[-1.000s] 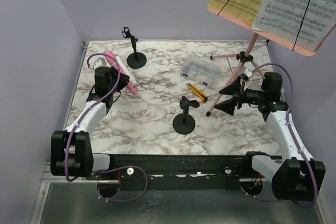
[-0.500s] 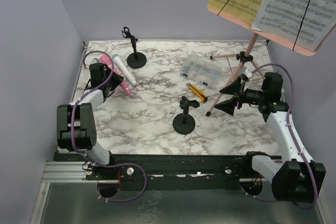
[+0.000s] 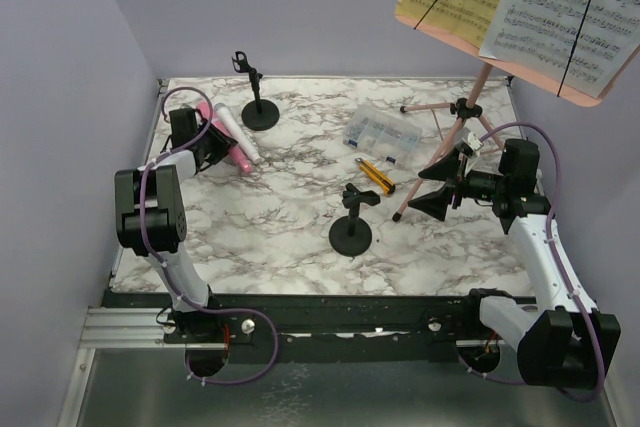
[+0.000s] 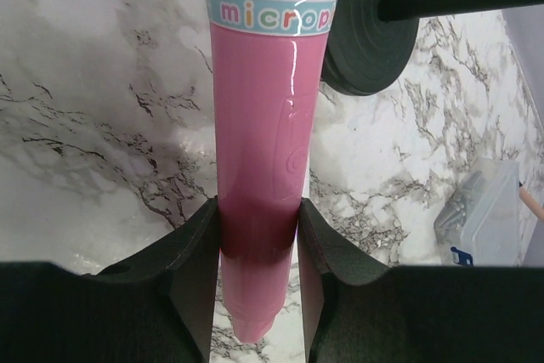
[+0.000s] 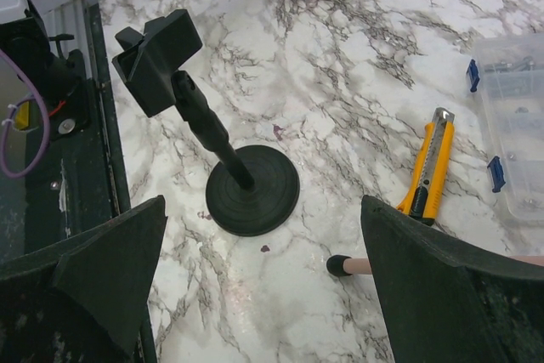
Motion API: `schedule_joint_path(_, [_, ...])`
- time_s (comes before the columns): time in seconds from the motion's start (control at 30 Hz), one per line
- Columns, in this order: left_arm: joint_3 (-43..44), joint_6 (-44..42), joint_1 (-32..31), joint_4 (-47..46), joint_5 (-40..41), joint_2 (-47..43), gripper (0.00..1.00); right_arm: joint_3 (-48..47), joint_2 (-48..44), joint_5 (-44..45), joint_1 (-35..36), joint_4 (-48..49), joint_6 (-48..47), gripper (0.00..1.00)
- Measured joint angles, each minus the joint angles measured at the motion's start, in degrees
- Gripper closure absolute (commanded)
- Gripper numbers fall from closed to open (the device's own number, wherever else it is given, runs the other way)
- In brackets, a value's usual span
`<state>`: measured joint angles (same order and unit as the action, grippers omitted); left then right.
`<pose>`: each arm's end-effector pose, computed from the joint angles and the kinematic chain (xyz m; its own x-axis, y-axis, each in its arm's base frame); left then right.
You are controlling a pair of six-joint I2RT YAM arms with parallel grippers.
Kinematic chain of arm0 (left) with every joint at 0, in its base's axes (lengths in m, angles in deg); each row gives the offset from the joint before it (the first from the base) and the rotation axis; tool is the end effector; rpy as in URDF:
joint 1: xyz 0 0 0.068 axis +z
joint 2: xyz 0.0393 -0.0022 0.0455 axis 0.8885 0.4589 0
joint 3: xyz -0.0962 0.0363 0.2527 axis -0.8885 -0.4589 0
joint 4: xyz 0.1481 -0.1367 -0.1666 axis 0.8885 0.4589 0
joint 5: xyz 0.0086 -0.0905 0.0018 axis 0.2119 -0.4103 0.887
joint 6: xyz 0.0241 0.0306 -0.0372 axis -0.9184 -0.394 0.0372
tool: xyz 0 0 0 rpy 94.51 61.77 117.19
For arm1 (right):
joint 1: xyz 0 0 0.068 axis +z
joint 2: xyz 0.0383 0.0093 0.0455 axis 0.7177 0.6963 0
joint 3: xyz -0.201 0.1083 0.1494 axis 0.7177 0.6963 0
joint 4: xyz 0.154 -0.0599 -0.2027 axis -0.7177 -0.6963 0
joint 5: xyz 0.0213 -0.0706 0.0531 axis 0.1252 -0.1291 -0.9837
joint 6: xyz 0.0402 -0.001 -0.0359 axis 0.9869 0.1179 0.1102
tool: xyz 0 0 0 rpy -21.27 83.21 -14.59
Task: Pack up the instrument practice props
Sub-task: Place the microphone at the center of the board.
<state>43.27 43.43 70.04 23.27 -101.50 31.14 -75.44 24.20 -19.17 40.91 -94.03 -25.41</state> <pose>0.3881 0.0402 0.1788 -0.5176 -0.7237 -0.4565 -0.3523 0.6664 -0.6571 0.2089 0.0158 0.2835 -0.2443 -0.0865 -0.9658 -0.9043 0.3800 0.1947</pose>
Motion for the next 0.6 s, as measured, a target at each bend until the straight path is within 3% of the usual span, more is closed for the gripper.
schedule_joint_path(0.17, [1.16,0.7,0.7,0.61,-1.07,2.25,0.81,0.0,-0.07,0.02,0.0,-0.13,-0.44,0.0])
schedule_joint_path(0.3, [1.55,1.31,1.03,1.03,-1.92,4.22,0.64,0.0,-0.07,0.02,0.0,-0.2,-0.81,0.0])
schedule_joint_path(0.6, [2.19,2.91,1.99,0.94,-4.24,6.27,0.42,0.02,-0.07,0.04,0.0,-0.2,-1.03,0.0])
